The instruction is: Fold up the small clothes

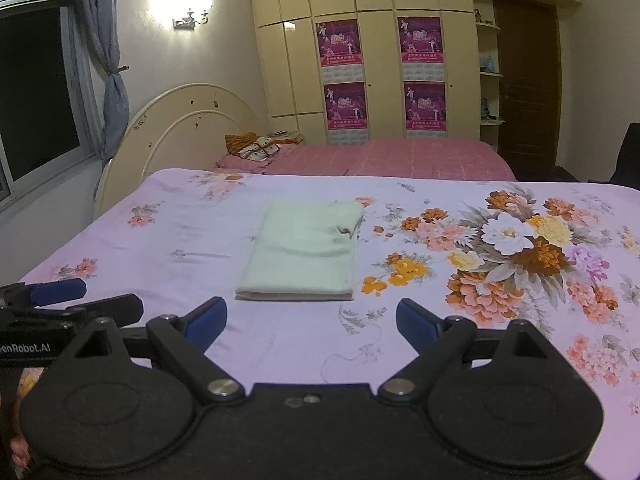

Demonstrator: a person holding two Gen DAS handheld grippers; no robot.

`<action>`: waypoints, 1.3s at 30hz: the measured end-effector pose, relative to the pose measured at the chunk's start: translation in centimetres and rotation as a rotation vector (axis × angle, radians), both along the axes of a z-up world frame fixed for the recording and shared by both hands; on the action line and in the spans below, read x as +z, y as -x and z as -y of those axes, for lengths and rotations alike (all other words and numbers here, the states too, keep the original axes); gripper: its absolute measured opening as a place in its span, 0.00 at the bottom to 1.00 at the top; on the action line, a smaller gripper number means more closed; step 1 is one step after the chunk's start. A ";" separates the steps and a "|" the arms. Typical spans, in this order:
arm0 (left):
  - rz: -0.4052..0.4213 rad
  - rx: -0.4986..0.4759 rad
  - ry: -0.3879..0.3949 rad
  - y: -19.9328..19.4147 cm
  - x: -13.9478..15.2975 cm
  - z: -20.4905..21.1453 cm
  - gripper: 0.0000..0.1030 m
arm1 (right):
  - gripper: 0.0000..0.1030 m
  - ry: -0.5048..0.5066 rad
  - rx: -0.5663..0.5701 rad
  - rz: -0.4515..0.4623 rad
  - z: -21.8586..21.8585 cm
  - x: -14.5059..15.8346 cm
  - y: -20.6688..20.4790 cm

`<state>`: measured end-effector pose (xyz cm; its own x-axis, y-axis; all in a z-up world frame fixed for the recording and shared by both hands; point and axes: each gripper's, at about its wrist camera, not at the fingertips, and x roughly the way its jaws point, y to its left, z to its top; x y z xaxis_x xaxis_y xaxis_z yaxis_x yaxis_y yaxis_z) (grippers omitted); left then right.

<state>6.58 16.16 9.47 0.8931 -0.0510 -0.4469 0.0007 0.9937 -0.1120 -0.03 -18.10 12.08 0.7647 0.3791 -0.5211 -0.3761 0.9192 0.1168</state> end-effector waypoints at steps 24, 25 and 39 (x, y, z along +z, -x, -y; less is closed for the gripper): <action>0.012 -0.021 -0.010 -0.5 0.7 0.8 1.00 | 0.89 -0.002 -0.018 -0.002 0.2 0.0 0.0; 0.013 -0.022 -0.010 -0.5 0.7 0.8 1.00 | 0.89 -0.002 -0.019 -0.001 0.2 0.1 0.1; 0.014 -0.026 -0.018 -0.5 0.8 1.4 1.00 | 0.90 -0.005 -0.023 -0.004 0.5 0.2 -0.1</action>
<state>7.04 14.73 10.25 0.8977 -0.0668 -0.4354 0.0283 0.9951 -0.0944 0.07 -18.57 12.27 0.7713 0.3638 -0.5223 -0.3543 0.9271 0.1224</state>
